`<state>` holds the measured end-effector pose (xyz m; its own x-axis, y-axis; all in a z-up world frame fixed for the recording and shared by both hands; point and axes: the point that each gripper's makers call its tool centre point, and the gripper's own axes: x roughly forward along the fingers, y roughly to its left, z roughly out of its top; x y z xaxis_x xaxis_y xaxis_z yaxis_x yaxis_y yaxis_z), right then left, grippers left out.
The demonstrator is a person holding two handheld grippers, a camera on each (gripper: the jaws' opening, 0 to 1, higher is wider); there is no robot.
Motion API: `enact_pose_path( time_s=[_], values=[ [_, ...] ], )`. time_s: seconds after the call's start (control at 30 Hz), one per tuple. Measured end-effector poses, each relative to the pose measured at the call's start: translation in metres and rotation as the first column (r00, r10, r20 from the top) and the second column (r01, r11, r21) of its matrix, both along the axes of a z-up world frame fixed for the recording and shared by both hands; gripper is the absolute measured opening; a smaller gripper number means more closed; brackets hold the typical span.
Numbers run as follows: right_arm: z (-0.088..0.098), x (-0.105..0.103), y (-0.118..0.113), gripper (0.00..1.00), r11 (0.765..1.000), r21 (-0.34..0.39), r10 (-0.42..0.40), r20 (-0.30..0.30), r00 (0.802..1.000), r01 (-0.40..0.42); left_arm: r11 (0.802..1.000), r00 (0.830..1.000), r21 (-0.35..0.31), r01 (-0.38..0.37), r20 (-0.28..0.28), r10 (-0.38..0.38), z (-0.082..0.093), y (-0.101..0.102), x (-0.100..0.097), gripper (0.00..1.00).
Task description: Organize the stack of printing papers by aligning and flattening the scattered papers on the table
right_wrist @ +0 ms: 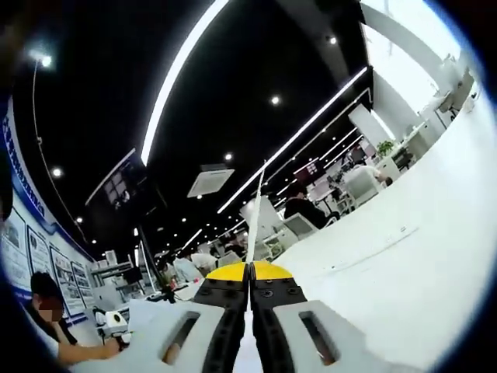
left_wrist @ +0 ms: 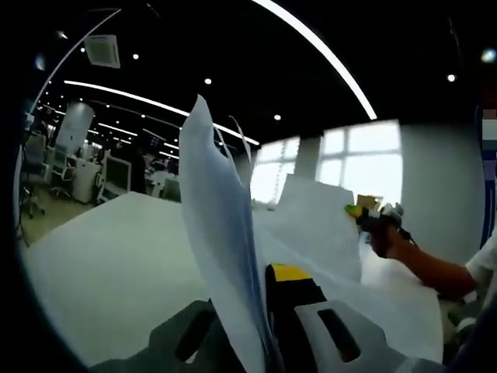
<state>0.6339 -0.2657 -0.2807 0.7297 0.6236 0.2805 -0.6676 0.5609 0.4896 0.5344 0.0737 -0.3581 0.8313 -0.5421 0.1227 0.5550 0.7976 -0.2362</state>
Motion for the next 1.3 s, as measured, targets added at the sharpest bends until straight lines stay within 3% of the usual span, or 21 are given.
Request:
enact_pose_path(
  time_s=[0.3, 0.43, 0.5, 0.53, 0.67, 0.8, 0.93, 1.0, 1.07, 1.17, 1.23, 1.27, 1.3],
  values=[
    [0.026, -0.009, -0.006, 0.00, 0.997, 0.070, 0.016, 0.069, 0.998, -0.020, 0.998, 1.000, -0.061, -0.013, -0.008, 0.013, 0.004, 0.006, 0.001, 0.07],
    [0.031, -0.009, -0.004, 0.00, 0.998, 0.062, 0.022, 0.066, 0.998, -0.026, 0.998, 1.000, -0.064, -0.018, -0.009, 0.017, 0.004, 0.008, 0.002, 0.07],
    [0.042, -0.009, -0.001, 0.00, 0.997, 0.059, 0.047, 0.066, 0.997, -0.051, 0.998, 1.000, -0.064, -0.025, -0.012, 0.024, 0.004, 0.009, 0.002, 0.07],
    [0.048, -0.006, -0.001, 0.00, 0.997, 0.051, 0.064, 0.035, 0.997, -0.065, 0.998, 1.000, -0.063, -0.027, -0.013, 0.026, 0.003, 0.009, 0.003, 0.07],
    [0.069, 0.005, -0.001, 0.00, 0.997, -0.048, 0.062, -0.009, 0.998, -0.063, 0.997, 0.999, -0.068, -0.034, -0.015, 0.033, 0.004, 0.010, 0.003, 0.07],
    [0.068, 0.024, -0.008, 0.00, 0.978, -0.207, 0.019, -0.073, 0.997, -0.034, 0.997, 0.999, -0.064, -0.038, -0.019, 0.037, 0.003, 0.010, 0.004, 0.07],
    [0.067, 0.038, -0.016, 0.00, 0.969, -0.244, 0.002, -0.111, 0.994, -0.029, 0.997, 0.999, -0.060, -0.040, -0.026, 0.038, 0.001, 0.011, 0.006, 0.07],
    [0.066, 0.040, -0.018, 0.00, 0.950, -0.311, -0.009, -0.123, 0.992, -0.030, 0.998, 0.999, -0.056, -0.041, -0.033, 0.039, 0.000, 0.009, 0.006, 0.07],
    [0.058, 0.039, -0.019, 0.00, 0.905, -0.425, -0.069, -0.142, 0.987, 0.002, 0.998, 0.999, -0.050, -0.041, -0.035, 0.039, -0.001, 0.009, 0.007, 0.07],
    [0.050, 0.035, -0.014, 0.00, 0.886, -0.463, -0.061, -0.185, 0.981, -0.033, 0.998, 0.998, -0.042, -0.046, -0.046, 0.044, -0.003, 0.009, 0.009, 0.07],
    [0.040, 0.031, -0.012, 0.00, 0.850, -0.525, -0.078, -0.192, 0.978, -0.035, 0.998, 0.998, -0.035, -0.047, -0.048, 0.045, -0.004, 0.009, 0.009, 0.07],
    [0.036, 0.027, -0.010, 0.00, 0.821, -0.569, -0.075, -0.192, 0.979, -0.049, 0.998, 0.998, -0.031, -0.047, -0.048, 0.045, -0.004, 0.008, 0.008, 0.07],
    [0.036, 0.024, -0.009, 0.00, 0.814, -0.579, -0.075, -0.189, 0.979, -0.049, 0.998, 0.998, -0.027, -0.050, -0.047, 0.049, -0.004, 0.009, 0.008, 0.07]
  ],
)
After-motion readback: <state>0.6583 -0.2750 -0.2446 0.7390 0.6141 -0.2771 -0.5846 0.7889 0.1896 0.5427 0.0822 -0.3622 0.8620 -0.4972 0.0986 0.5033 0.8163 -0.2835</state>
